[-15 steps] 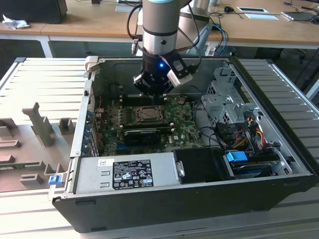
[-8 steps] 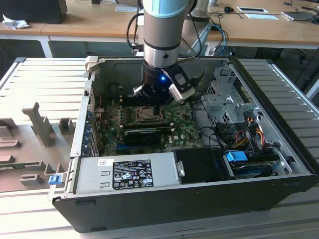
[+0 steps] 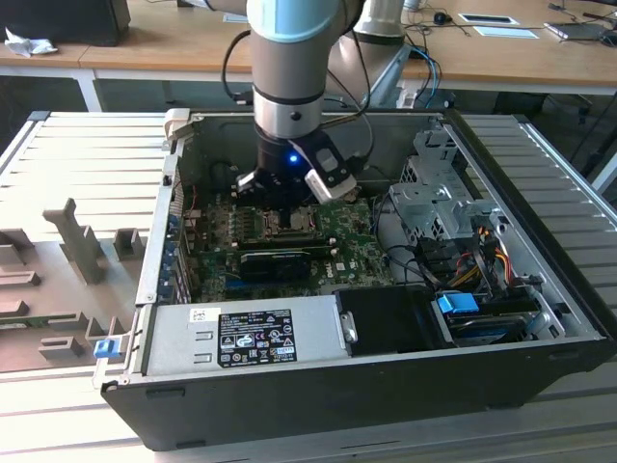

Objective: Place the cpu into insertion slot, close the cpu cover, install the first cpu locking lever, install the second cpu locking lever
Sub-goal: 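Install the second cpu locking lever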

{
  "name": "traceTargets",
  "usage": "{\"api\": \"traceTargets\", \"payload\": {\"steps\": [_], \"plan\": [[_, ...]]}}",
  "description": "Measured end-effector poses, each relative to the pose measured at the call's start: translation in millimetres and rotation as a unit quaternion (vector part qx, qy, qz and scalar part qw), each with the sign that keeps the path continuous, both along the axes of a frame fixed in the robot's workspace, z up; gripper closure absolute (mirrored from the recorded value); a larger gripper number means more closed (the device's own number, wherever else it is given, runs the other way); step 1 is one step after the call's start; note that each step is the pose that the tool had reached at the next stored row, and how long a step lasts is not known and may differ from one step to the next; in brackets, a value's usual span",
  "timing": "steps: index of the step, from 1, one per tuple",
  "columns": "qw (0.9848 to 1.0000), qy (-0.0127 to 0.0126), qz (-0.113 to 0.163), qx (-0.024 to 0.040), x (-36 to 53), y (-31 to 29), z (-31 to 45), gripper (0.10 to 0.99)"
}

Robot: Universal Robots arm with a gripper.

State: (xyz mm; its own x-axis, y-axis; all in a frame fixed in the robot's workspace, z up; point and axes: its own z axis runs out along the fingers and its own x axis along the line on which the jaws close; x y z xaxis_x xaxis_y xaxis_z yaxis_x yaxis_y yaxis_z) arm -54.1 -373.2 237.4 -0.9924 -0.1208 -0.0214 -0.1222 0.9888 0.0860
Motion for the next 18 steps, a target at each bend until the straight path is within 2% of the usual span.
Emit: {"api": "traceTargets", "payload": {"steps": [2,11,12,13,14,18], "plan": [[1.0,-0.0001,0.0,0.0012,-4.2,-1.0,-1.5,0.98],[1.0,0.0,0.004,0.0038,-8.1,-1.5,-19.8,0.98],[0.9999,0.0001,0.006,0.0112,-9.5,-2.2,-20.6,0.98],[0.9996,-0.0001,0.006,0.0281,-10.3,-4.1,-20.8,0.98],[0.9992,-0.0002,0.006,0.0406,-10.8,-7.6,-20.9,0.98],[0.9987,-0.0001,0.008,0.05,-13.5,-17.0,-21.0,0.98]]}}
